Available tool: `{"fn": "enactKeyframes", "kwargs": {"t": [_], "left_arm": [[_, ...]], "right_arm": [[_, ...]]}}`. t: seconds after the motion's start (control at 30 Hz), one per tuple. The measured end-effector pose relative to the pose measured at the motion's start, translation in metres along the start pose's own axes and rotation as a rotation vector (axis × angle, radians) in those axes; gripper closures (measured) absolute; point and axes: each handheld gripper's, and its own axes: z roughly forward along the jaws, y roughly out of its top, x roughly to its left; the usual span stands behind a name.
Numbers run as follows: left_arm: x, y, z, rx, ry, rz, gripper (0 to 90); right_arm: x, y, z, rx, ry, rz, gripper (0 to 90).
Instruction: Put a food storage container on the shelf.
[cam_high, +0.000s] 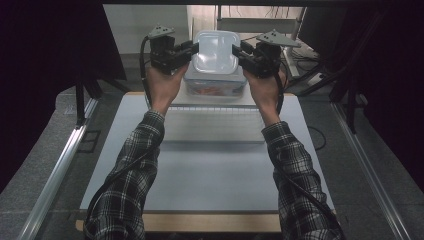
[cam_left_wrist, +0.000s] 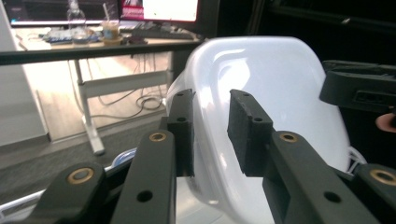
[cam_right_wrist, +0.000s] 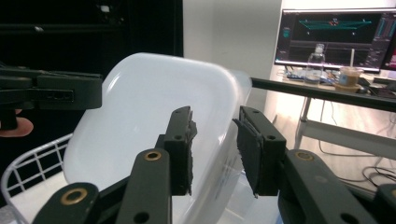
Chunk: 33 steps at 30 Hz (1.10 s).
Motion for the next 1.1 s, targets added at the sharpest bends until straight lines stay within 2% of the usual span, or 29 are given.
{"fn": "enactKeyframes", "kwargs": {"t": [0.17, 0.33, 0.73, 0.93, 1.03, 1.1], "left_arm": [[0.0, -0.004, 0.008, 0.031, 0.0, 0.002, 71.4], [0.0, -0.001, 0.011, 0.052, -0.002, 0.002, 71.1], [0.002, -0.001, 0.003, 0.028, 0.013, 0.011, 70.9], [-0.001, -0.005, -0.011, 0.009, 0.001, 0.022, 64.4], [-0.002, -0.011, -0.019, 0.003, -0.007, 0.026, 55.7], [-0.003, -0.016, -0.023, 0.006, -0.013, 0.035, 49.2]], "right_arm": [[-0.003, -0.007, 0.008, 0.04, -0.013, 0.0, 65.6], [-0.005, -0.008, 0.011, 0.043, -0.011, 0.02, 66.6], [-0.005, -0.005, 0.007, 0.043, -0.027, -0.005, 66.5], [-0.005, -0.005, -0.006, 0.025, 0.015, 0.009, 61.3], [-0.004, -0.008, -0.013, 0.032, 0.045, 0.007, 53.7], [-0.003, -0.011, -0.017, 0.032, 0.049, -0.008, 48.3]]}}
